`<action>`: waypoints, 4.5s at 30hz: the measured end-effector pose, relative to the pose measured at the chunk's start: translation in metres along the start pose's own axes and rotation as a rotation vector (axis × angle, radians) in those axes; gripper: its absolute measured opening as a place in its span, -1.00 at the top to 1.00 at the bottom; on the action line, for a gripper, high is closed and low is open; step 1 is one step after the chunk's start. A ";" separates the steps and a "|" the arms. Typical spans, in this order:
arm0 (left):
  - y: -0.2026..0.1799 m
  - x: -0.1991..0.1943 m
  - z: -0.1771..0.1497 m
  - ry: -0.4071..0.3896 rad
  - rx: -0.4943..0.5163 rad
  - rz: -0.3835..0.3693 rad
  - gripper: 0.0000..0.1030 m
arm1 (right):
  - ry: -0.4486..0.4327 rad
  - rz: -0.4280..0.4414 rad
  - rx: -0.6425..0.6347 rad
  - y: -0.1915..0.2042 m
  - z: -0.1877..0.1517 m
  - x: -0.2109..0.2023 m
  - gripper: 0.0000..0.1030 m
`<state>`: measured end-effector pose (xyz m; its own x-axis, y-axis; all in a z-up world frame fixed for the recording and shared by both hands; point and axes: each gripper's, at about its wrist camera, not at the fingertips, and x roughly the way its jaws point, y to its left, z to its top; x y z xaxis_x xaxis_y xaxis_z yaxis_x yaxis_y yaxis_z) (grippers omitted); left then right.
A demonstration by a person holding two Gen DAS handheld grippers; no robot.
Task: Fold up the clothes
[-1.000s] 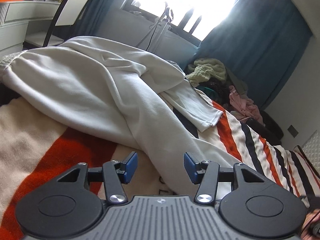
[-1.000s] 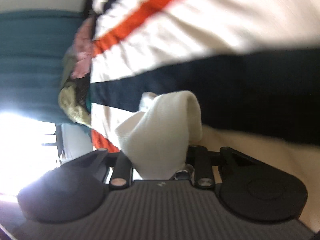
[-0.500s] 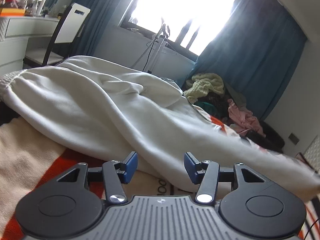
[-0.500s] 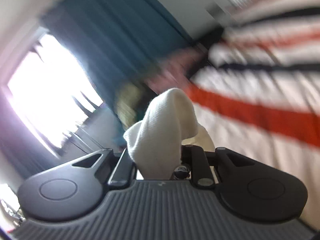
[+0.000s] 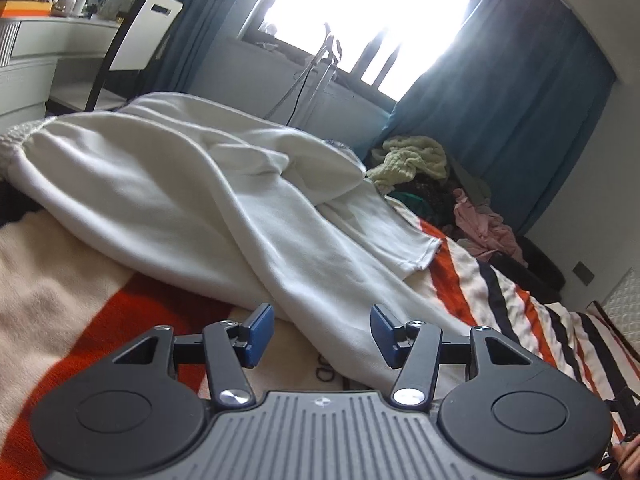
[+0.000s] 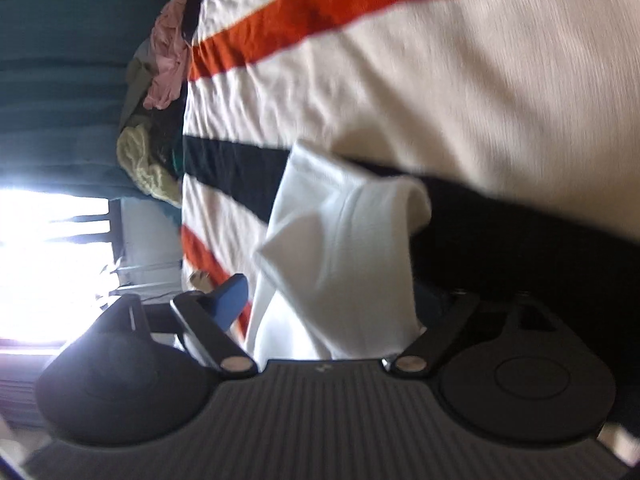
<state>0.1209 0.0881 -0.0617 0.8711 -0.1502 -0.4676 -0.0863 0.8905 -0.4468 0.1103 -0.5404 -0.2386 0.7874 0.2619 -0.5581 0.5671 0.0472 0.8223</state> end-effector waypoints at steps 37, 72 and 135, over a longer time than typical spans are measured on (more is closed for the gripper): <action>0.002 0.009 -0.001 0.040 -0.080 -0.008 -0.61 | 0.188 0.030 -0.241 0.034 -0.092 -0.008 -0.67; 0.063 0.025 0.016 0.019 -0.419 0.073 -0.62 | -0.011 -0.104 -0.024 0.005 0.017 0.010 0.27; 0.148 -0.176 0.089 -0.069 -0.286 0.406 -0.46 | -0.113 0.085 -0.210 0.035 -0.024 -0.054 -0.66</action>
<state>-0.0023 0.2841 0.0224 0.7690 0.2211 -0.5998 -0.5455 0.7160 -0.4355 0.0815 -0.5293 -0.1772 0.8589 0.1648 -0.4849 0.4440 0.2323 0.8654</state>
